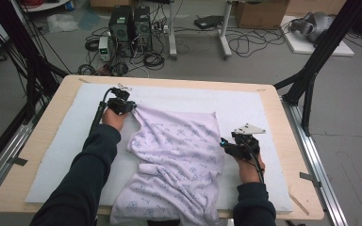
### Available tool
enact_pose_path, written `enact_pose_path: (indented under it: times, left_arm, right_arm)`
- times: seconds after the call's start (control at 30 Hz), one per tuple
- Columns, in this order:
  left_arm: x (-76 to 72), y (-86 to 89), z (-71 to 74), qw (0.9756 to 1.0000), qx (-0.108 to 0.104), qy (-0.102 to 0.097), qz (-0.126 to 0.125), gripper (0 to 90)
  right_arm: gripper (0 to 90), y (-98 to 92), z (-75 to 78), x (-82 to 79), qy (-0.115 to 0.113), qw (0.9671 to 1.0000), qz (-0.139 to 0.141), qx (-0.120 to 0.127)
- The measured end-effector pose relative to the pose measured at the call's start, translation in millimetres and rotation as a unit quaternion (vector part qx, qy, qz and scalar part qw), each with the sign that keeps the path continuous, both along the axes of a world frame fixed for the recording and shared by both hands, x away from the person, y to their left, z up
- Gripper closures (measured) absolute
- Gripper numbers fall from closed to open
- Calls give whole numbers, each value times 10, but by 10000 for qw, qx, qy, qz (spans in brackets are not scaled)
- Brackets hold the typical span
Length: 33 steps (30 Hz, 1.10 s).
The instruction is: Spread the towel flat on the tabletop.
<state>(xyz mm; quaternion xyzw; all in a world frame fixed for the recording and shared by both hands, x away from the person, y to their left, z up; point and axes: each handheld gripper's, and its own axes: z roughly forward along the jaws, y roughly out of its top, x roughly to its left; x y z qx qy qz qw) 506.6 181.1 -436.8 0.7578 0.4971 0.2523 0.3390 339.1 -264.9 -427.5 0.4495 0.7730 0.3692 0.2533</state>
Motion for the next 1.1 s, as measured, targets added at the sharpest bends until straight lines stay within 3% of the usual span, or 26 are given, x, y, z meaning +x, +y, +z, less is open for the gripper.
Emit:
enact_pose_path:
  times: [0.07,0.2,0.27,0.37,0.47,0.5,0.57,0.67,0.73,0.8,0.83,0.87,0.9,1.0,1.1]
  left_arm:
    - [20,75,-11,9997,-213,39,81,830]
    - [-9,157,5,9973,-687,266,13,531]
    - [-56,179,51,9954,-899,316,-22,468]
    - [-178,209,117,9937,-1101,174,-96,473]
    - [-296,251,131,9904,-1352,213,-200,476]
    - [-331,266,126,9883,-1473,280,-285,478]
    - [-397,284,128,9870,-1533,292,-378,480]
    - [-462,305,147,9873,-1488,304,-466,480]
    - [-486,321,151,9875,-1472,324,-468,481]
    - [-490,348,153,9867,-1508,377,-467,486]
    - [-492,360,157,9867,-1511,383,-469,496]
    - [-496,366,161,9870,-1499,365,-453,503]
    - [-503,368,162,9871,-1494,355,-448,507]
    - [-535,351,154,9873,-1471,411,-438,510]
    - [-599,308,135,9870,-1464,475,-471,508]
  right_arm:
    - [488,9,6,20,-5,10000,1,30]
    - [492,55,39,158,6,10000,69,60]
    - [505,116,53,288,-8,9998,177,-23]
    - [509,188,53,485,29,9998,218,-6]
    - [508,291,40,743,171,9993,317,-117]
    - [508,320,36,798,162,9991,355,-179]
    - [506,379,19,945,261,9984,369,-336]
    - [520,460,-33,1146,394,9973,330,-525]
    - [585,525,-98,1251,561,9943,427,-794]
    - [739,539,-106,1310,580,9950,432,-693]
    - [857,540,-109,1328,580,9949,450,-691]
    - [870,535,-110,1334,587,9948,453,-694]
    - [875,513,-111,1348,596,9955,406,-614]
    - [875,427,-124,1389,435,9959,-87,-794]
    - [861,333,-109,1421,126,9911,-842,-1021]
